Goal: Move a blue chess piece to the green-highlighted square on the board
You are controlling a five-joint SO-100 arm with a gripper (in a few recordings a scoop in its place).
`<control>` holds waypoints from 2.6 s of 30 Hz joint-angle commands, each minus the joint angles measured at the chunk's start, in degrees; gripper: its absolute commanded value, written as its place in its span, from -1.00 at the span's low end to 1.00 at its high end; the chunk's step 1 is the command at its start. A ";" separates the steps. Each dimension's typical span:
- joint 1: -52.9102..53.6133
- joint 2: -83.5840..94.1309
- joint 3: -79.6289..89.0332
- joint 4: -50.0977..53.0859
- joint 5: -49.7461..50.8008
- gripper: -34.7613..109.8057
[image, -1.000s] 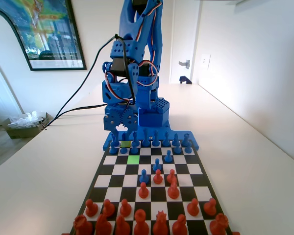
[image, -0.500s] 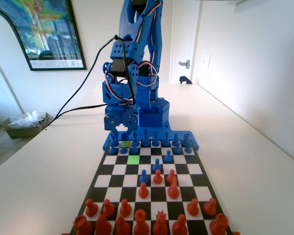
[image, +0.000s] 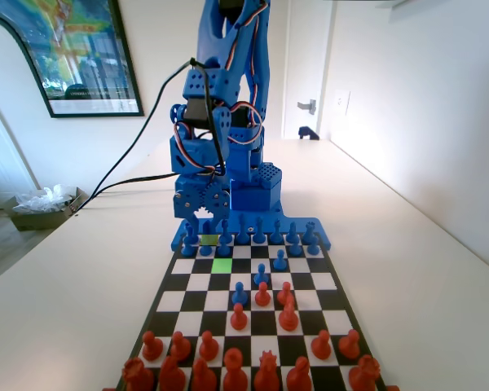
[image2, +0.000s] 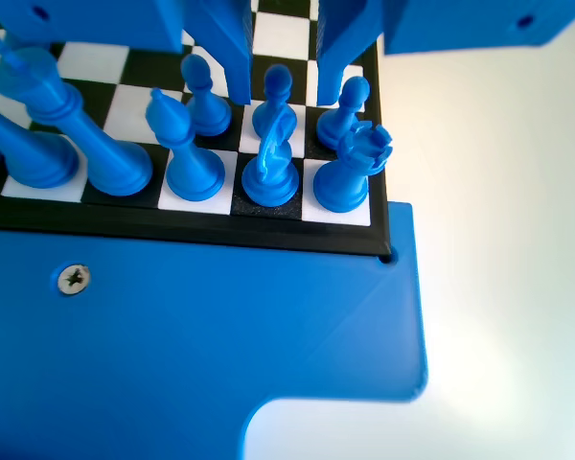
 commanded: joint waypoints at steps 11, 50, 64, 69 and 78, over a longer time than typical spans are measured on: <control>-0.18 1.14 -6.94 9.76 6.94 -0.40; 3.52 -2.37 -10.55 18.81 19.42 -0.40; 3.87 -6.50 -9.84 13.45 17.93 -0.40; 3.96 -7.91 -9.93 12.22 17.58 -0.40; 3.43 -8.61 -8.53 9.67 17.31 -0.42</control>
